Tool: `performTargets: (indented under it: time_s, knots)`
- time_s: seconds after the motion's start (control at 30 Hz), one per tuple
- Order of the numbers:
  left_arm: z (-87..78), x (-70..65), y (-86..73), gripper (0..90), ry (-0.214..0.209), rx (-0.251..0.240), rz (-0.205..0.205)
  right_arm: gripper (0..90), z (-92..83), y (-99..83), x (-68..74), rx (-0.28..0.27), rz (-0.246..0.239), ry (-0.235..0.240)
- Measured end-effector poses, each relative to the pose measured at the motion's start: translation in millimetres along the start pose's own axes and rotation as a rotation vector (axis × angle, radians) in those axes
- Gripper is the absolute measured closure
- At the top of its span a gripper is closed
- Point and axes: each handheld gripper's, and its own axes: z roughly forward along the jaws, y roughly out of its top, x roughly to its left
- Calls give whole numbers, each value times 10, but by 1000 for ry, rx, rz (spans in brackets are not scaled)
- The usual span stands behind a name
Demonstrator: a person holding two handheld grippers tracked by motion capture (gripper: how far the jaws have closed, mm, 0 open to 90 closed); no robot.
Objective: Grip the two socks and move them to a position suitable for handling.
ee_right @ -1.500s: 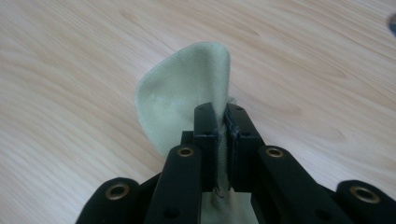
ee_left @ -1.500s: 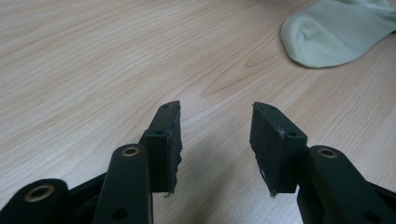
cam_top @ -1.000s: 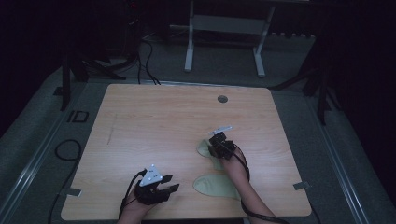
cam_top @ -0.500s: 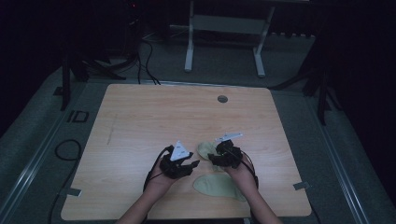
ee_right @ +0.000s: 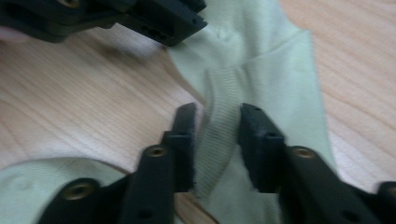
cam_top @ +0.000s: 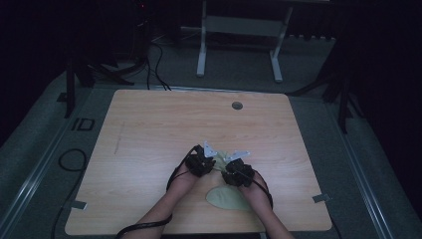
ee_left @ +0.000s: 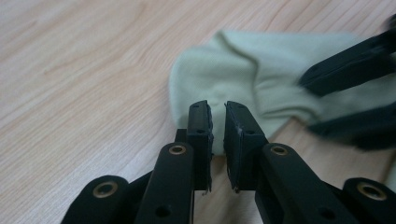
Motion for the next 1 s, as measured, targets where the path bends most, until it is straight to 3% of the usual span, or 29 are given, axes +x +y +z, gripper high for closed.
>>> performTargets:
  time_s: [0.1, 0.23, 0.43, 0.5, 0.57, 0.77, 0.87, 0.93, 1.0]
  knots:
    - [16, 27, -11, 809, -5, -8, -22, 809, 4, 4, 20, -1, -10, -24]
    - [22, 28, -12, 809, -4, -14, -12, 838, -55, 44, -50, -4, 19, 4]
    - [38, 32, 11, 804, -5, -10, -10, 837, -251, 90, -299, -46, 85, 16]
    - [46, 27, 24, 789, -2, -9, -2, 832, -347, 84, -504, -71, 135, 18]
    - [49, 27, 29, 783, -1, -8, 2, 830, -369, 75, -602, -75, 149, 10]
    - [56, 32, 44, 779, -3, -2, 5, 827, -340, 24, -974, -37, 216, -40]
    - [67, 32, 60, 780, -6, 2, 9, 824, -307, 4, -1059, -18, 236, -54]
    - [73, 29, 70, 780, -6, 4, 10, 797, -230, -26, -1143, 19, 234, -72]
    - [74, 30, 74, 777, -1, 4, 8, 708, -197, -39, -1184, 32, 236, -91]
